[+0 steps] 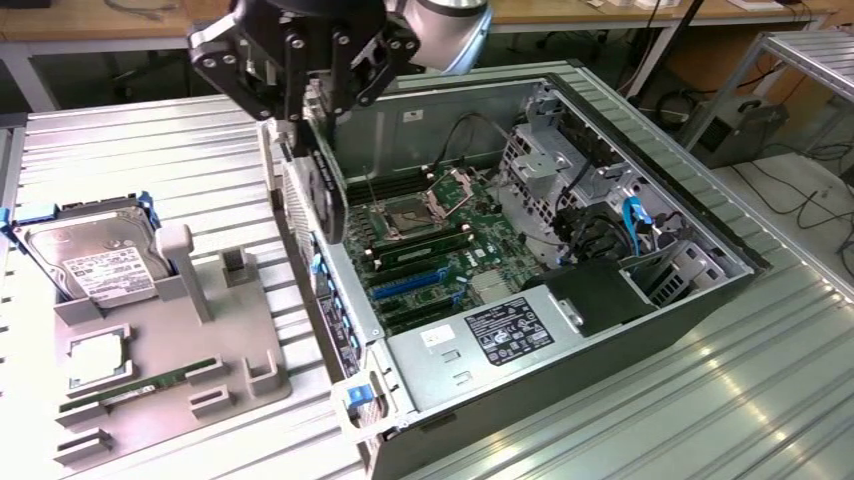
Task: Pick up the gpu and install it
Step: 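Pick up the gpu and move the gpu toward the slot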
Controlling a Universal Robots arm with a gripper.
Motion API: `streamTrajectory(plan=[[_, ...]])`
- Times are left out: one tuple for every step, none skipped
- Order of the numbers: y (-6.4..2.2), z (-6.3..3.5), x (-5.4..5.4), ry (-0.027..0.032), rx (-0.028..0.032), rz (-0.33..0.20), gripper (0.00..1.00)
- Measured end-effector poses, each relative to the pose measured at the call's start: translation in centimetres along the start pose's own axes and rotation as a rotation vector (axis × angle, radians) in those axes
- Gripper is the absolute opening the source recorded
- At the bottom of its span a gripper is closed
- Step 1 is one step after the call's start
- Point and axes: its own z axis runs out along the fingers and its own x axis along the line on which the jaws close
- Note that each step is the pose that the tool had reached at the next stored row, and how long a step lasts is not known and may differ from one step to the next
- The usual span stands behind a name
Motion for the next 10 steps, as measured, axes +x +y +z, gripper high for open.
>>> streamTrajectory(plan=[[-0.03, -0.03, -0.5, 0.0003, -0.0010, 0.000, 0.26], [-0.05, -0.05, -1.0, 0.0007, -0.0014, 0.000, 0.26], [-0.08, -0.05, -1.6, 0.0014, -0.0017, 0.000, 0.26], [-0.09, -0.05, -2.0, 0.0018, -0.0018, 0.000, 0.26], [-0.11, -0.05, -2.5, 0.0023, -0.0019, 0.001, 0.26], [-0.12, -0.06, -3.0, 0.0028, -0.0018, 0.001, 0.26], [-0.13, -0.05, -3.4, 0.0033, -0.0019, 0.001, 0.26], [-0.14, -0.06, -4.1, 0.0044, -0.0019, 0.001, 0.26], [-0.16, -0.05, -4.5, 0.0055, -0.0019, 0.001, 0.26], [-0.17, -0.05, -5.0, 0.0070, -0.0019, 0.001, 0.26]])
